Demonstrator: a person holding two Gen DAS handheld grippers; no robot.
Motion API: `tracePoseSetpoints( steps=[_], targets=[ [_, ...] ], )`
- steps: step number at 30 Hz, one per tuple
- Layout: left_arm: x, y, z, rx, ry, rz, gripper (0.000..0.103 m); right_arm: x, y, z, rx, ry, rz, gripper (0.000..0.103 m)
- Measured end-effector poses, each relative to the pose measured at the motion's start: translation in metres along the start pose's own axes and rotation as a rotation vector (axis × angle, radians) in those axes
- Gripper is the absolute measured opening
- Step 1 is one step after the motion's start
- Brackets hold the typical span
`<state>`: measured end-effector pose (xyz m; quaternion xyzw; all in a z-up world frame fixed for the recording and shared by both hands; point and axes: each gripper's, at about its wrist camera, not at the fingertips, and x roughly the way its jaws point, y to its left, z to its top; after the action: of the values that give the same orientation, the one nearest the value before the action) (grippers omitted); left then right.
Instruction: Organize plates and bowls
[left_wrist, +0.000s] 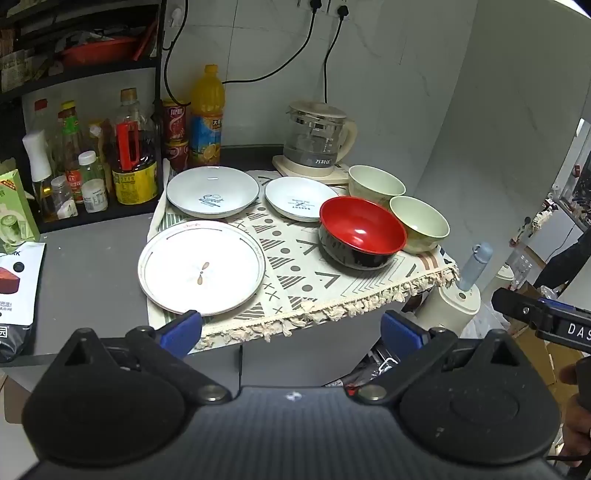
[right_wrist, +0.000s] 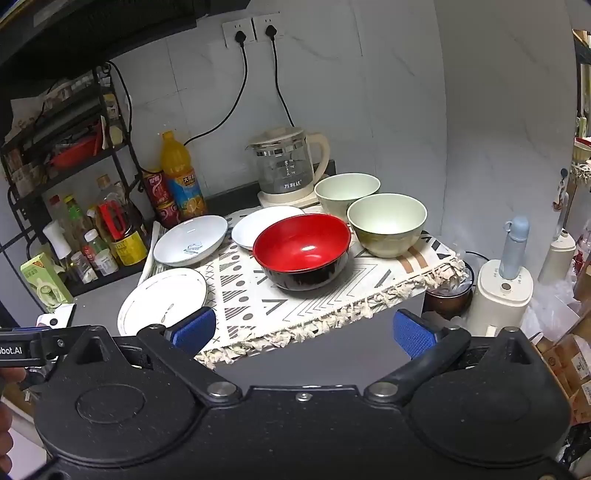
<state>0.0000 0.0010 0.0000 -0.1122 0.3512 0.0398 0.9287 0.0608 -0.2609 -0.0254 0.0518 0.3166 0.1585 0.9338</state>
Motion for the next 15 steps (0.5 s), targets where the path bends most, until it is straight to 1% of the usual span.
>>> tracePoseSetpoints(
  steps=[1,2,4,5,7,10,15],
  targets=[
    [0.000,0.001,0.000,0.000,0.001,-0.002,0.102,0.000,0.000,0.000,-0.002,-0.002,0.002,0.103],
    [0.000,-0.001,0.000,0.018,-0.007,0.016,0.102,0.001,0.001,0.000,-0.008,-0.006,0.001,0.103],
    [-0.002,0.003,0.001,0.022,-0.009,0.013,0.102,0.005,0.000,0.001,-0.011,0.000,0.000,0.103],
    [-0.002,0.003,0.001,0.026,-0.009,0.010,0.102,0.004,-0.002,-0.006,-0.010,-0.020,0.007,0.103],
    [-0.008,0.008,-0.003,0.022,-0.012,0.002,0.102,-0.002,-0.007,-0.004,-0.001,-0.028,0.020,0.103],
    [-0.010,0.007,-0.004,0.022,-0.007,-0.004,0.102,-0.004,0.000,-0.005,-0.026,-0.019,-0.005,0.103],
    [-0.008,0.000,-0.008,0.010,-0.005,-0.003,0.102,-0.004,0.003,-0.008,-0.046,-0.012,-0.022,0.103]
  ],
)
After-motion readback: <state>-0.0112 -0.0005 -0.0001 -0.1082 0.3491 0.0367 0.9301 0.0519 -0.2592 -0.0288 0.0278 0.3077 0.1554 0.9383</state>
